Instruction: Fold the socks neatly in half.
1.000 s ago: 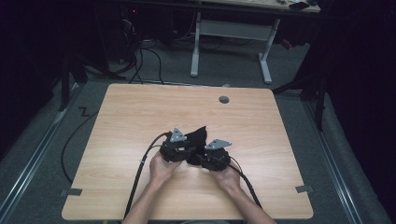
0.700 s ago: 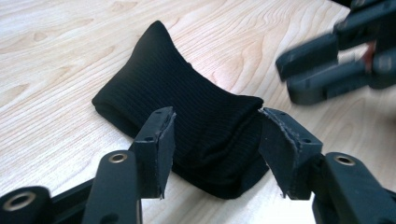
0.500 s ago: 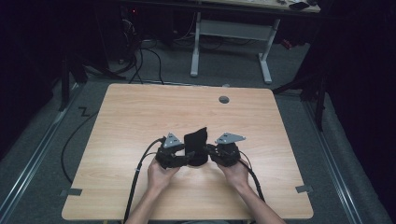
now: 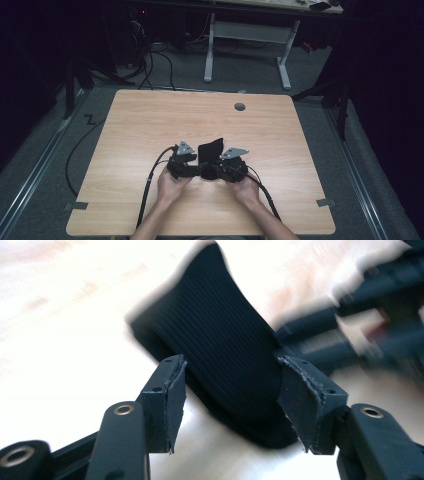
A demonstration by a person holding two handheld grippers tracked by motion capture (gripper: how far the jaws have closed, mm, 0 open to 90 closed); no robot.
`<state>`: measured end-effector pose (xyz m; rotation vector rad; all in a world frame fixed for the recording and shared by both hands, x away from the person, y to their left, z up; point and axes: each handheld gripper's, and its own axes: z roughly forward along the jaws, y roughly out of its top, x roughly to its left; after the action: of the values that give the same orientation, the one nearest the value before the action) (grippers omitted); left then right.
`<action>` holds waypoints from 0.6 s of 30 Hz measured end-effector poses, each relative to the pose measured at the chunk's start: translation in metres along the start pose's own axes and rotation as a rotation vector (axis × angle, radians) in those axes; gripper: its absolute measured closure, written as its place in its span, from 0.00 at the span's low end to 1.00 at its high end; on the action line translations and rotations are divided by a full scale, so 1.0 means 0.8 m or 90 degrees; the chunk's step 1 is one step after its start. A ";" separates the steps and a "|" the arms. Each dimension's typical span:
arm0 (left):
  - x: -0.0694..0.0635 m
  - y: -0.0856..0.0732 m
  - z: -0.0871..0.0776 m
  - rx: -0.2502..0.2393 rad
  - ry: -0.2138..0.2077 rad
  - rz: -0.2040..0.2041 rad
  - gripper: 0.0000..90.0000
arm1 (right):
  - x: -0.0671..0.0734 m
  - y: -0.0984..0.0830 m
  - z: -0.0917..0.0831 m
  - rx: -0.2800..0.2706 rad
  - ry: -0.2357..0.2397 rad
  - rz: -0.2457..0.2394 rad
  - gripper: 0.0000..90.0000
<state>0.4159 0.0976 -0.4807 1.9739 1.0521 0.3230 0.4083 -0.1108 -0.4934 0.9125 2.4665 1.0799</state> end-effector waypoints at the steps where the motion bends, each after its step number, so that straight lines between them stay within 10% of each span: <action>1: 0.004 0.004 0.004 0.004 0.005 -0.008 0.48 | 0.001 -0.001 -0.001 0.000 -0.002 -0.008 0.77; 6: 0.024 0.023 0.035 0.025 0.020 -0.053 0.46 | 0.007 -0.003 -0.004 0.000 -0.004 -0.027 0.77; 18: 0.029 0.034 0.063 0.074 0.050 -0.034 0.46 | 0.008 -0.007 -0.007 0.003 0.013 -0.035 0.76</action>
<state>0.4735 0.0792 -0.4936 2.0470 1.1949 0.3190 0.3980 -0.1125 -0.4936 0.8332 2.4962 1.0710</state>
